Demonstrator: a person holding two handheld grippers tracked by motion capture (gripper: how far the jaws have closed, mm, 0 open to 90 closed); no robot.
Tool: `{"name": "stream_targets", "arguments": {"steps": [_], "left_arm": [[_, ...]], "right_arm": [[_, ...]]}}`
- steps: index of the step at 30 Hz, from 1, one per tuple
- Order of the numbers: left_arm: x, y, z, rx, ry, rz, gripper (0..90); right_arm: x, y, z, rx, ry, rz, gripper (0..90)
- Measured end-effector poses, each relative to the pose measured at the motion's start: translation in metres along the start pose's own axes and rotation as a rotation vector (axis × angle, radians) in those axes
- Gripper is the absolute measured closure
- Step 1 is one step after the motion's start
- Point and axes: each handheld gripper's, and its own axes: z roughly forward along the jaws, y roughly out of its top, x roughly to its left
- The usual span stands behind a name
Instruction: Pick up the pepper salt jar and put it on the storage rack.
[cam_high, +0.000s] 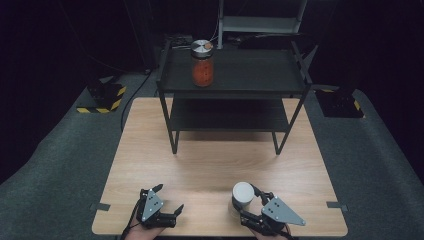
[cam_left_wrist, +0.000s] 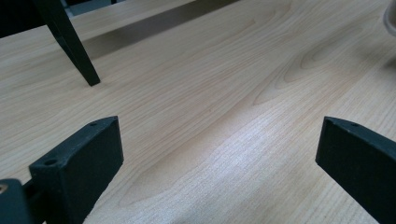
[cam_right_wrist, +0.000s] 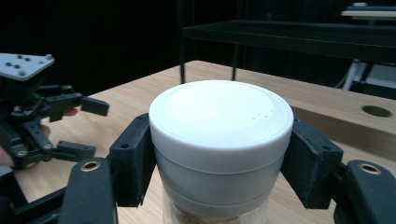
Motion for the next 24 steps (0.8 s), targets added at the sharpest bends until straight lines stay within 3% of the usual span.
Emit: {"name": "stream_targets", "arguments": {"steps": [16,24], "left_arm": [[0.001,0.001,0.000,0.006,-0.010,0.006,0.9],[0.002,0.000,-0.001,0.003,-0.014,0.006,0.9]], "right_arm": [[-0.021,0.015,-0.026,-0.017,-0.131,0.025,33.5],[-0.034,0.041,-0.033,-0.050,-0.178,0.002,33.5]]}}
